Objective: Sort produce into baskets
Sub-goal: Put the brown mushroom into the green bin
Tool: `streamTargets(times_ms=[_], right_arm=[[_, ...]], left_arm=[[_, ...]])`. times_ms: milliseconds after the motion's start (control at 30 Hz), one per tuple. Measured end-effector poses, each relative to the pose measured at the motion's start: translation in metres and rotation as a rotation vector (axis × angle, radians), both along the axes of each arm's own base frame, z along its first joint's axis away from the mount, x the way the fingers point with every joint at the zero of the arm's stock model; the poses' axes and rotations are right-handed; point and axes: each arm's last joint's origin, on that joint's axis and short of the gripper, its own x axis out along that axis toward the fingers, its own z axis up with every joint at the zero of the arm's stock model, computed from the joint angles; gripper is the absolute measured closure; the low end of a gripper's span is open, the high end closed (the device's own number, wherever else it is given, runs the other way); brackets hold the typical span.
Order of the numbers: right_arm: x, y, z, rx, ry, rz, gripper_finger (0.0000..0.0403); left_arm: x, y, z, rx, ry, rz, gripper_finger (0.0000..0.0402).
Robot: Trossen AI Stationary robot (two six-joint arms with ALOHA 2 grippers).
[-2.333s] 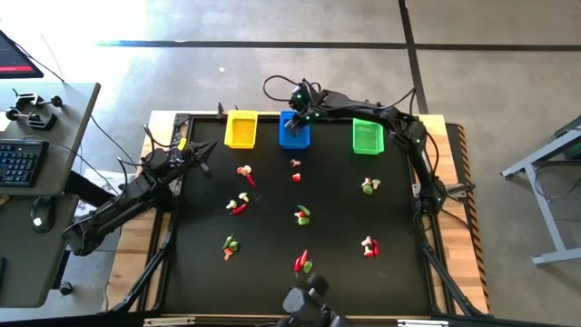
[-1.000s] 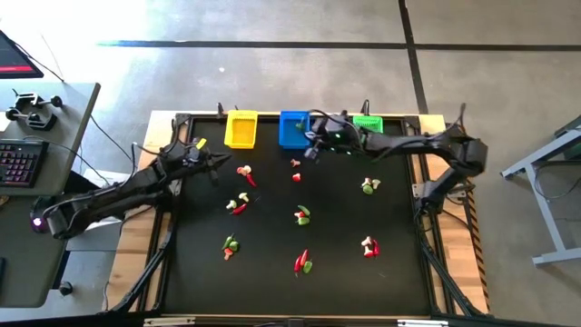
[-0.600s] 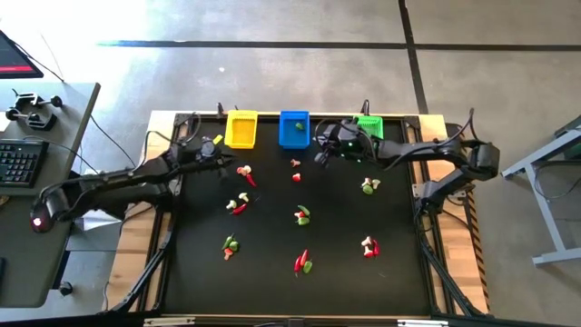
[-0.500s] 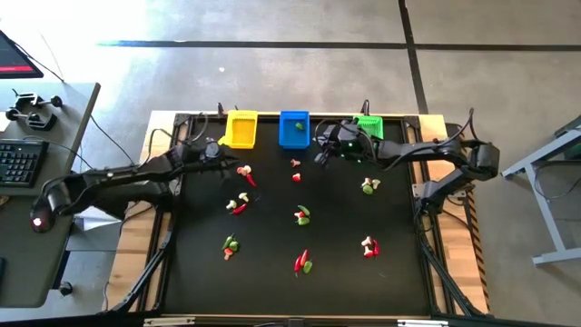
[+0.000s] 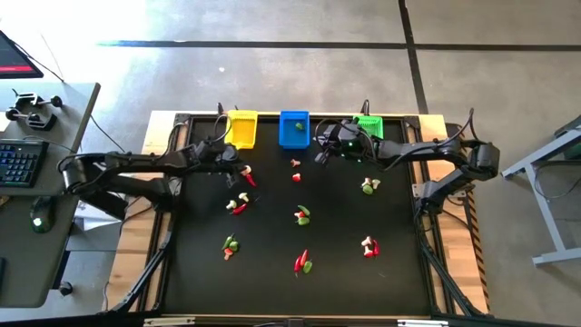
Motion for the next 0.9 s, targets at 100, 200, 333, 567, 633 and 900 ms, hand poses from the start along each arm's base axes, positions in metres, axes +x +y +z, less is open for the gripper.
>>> streamTargets(times_ms=[100, 200, 333, 567, 633, 900], right_arm=[[0.0, 0.0, 0.0, -0.007, 0.005, 0.009, 0.0403], [0.0, 0.0, 0.0, -0.01, 0.008, 0.01, 0.0403], [0.0, 0.0, 0.0, -0.009, 0.011, 0.01, 0.0403], [0.0, 0.0, 0.0, -0.009, 0.012, 0.011, 0.0403], [0.0, 0.0, -0.001, -0.019, 0.022, 0.017, 0.0403], [-0.002, 0.001, -0.005, -0.054, 0.097, 0.047, 0.0403]], left_arm=[[0.004, 0.002, -0.003, -0.013, 0.02, -0.003, 0.0281], [0.006, 0.003, -0.007, -0.026, 0.043, -0.003, 0.0282], [0.007, 0.003, -0.014, -0.05, 0.07, -0.011, 0.0282], [0.009, 0.004, -0.019, -0.058, 0.085, -0.01, 0.0285], [0.01, 0.005, -0.02, -0.053, 0.085, -0.015, 0.0294], [0.012, 0.006, -0.023, -0.036, 0.086, -0.028, 0.0366]])
